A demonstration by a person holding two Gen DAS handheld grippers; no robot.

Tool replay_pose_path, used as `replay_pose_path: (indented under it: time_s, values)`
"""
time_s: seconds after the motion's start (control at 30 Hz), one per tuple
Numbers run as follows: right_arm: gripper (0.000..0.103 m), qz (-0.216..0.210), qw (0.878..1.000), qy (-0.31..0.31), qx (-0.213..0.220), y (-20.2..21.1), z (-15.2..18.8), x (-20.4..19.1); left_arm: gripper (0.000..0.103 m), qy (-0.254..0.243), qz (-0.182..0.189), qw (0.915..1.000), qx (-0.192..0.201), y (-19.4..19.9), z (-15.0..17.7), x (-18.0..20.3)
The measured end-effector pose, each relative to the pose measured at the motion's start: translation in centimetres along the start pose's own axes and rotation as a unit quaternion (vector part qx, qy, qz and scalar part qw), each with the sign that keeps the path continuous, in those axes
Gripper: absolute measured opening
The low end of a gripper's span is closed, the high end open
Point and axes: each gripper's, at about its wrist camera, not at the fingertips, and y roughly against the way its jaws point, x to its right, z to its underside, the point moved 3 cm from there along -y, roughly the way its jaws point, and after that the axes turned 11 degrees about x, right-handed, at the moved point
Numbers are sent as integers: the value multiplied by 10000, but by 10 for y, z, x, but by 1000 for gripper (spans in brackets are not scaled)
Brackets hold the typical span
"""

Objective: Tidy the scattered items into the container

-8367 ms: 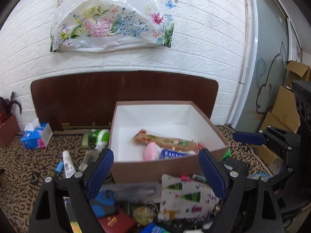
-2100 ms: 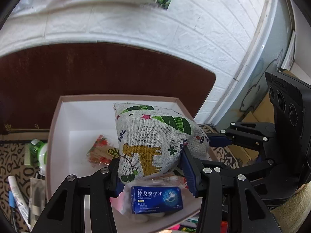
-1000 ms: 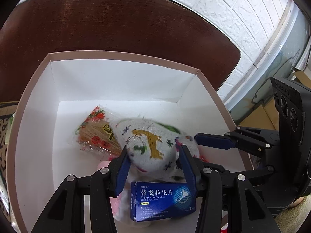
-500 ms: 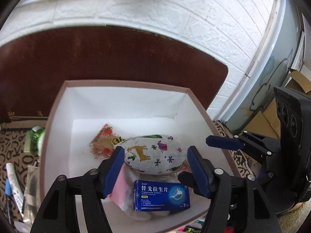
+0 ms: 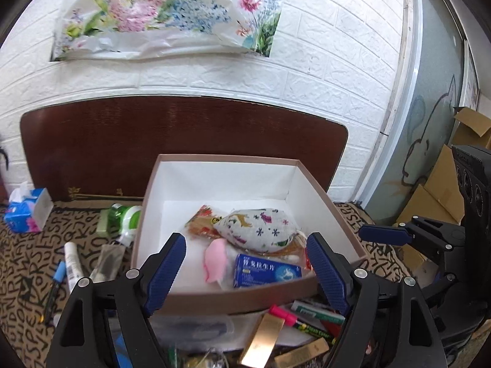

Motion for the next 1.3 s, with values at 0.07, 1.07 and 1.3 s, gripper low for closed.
replay_pose_path:
  time_s: [0.07, 1.07, 1.3]
  values:
    - [84, 38, 10000, -71, 12, 8, 8, -3, 84, 59, -117, 9999, 89, 15, 8, -2]
    - [84, 1096, 9922, -580, 103, 67, 98, -32, 87, 105, -1236, 9923, 40, 92, 88, -10]
    - [85, 1144, 9913, -633, 158, 76, 104, -33, 87, 201, -1453, 9888, 292, 105, 91, -11]
